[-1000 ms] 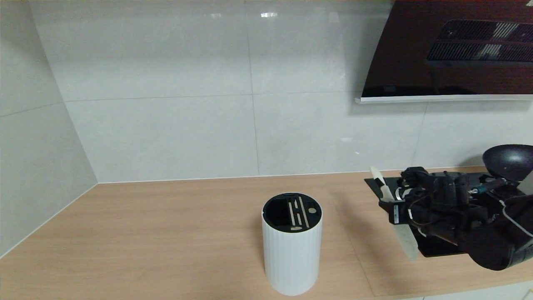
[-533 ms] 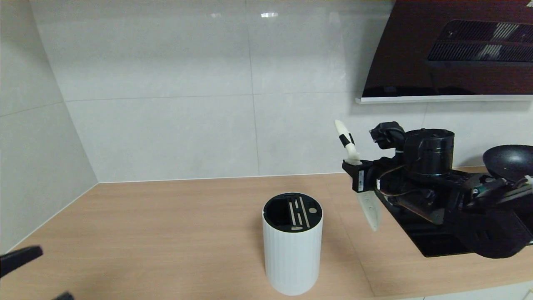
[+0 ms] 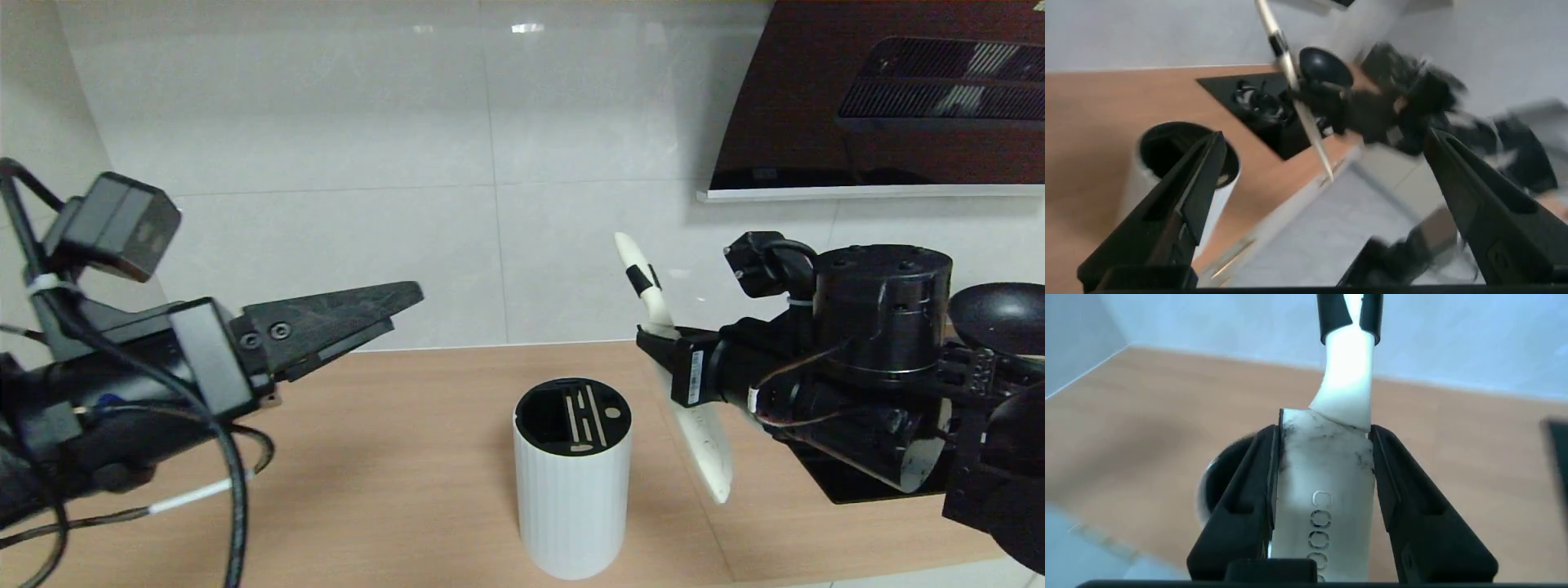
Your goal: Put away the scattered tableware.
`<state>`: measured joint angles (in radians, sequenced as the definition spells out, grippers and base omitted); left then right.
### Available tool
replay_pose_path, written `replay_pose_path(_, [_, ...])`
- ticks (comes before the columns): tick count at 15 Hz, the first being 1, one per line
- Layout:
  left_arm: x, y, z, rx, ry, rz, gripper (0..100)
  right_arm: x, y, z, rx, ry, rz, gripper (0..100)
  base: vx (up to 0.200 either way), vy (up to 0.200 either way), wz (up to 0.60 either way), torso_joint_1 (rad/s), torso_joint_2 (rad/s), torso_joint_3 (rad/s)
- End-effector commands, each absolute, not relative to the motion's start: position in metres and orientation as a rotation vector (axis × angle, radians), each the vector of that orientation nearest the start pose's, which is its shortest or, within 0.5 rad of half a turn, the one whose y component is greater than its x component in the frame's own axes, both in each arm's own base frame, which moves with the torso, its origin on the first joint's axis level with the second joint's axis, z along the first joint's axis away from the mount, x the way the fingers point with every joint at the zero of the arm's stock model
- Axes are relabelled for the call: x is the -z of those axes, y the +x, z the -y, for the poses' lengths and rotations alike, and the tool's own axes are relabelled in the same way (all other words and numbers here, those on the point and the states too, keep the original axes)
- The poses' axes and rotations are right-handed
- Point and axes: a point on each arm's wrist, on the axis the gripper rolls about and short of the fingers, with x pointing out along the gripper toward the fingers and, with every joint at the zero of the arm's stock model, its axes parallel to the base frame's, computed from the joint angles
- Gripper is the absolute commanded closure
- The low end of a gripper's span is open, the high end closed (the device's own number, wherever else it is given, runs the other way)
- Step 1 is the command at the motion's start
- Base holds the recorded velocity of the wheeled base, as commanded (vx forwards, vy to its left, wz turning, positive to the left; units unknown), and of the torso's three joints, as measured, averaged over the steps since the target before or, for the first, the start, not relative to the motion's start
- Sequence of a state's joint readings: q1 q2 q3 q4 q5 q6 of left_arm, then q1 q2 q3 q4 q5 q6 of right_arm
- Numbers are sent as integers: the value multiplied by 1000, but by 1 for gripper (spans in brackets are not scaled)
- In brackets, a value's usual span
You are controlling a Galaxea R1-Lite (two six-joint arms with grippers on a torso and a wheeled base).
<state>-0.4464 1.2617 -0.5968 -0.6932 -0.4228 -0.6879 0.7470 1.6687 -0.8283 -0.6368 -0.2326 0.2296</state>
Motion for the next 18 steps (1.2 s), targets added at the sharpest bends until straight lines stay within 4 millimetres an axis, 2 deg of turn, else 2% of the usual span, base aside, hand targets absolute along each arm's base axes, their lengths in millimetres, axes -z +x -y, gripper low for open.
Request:
replay_pose_path(1, [-206, 193, 127, 797, -703, -398, 0, -205, 203, -219, -579, 166, -249, 100, 0, 0, 0, 0, 0, 0])
replay_pose_path(5, [-188, 197, 161, 753, -687, -407, 0, -204, 184, -242, -669, 214, -278, 100, 0, 0, 0, 0, 0, 0])
replay_pose_path(7, [-188, 199, 163, 763, -690, -395, 0, -203, 178, -246, -690, 209, -283, 100, 0, 0, 0, 0, 0, 0])
replay_pose_path(10, [-187, 214, 179, 765, -707, -335, 0, -202, 166, -259, -743, 216, -293, 100, 0, 0, 0, 0, 0, 0])
replay_pose_path(18, [-188, 215, 183, 756, -713, -312, 0, -192, 157, -266, -774, 186, -327, 100, 0, 0, 0, 0, 0, 0])
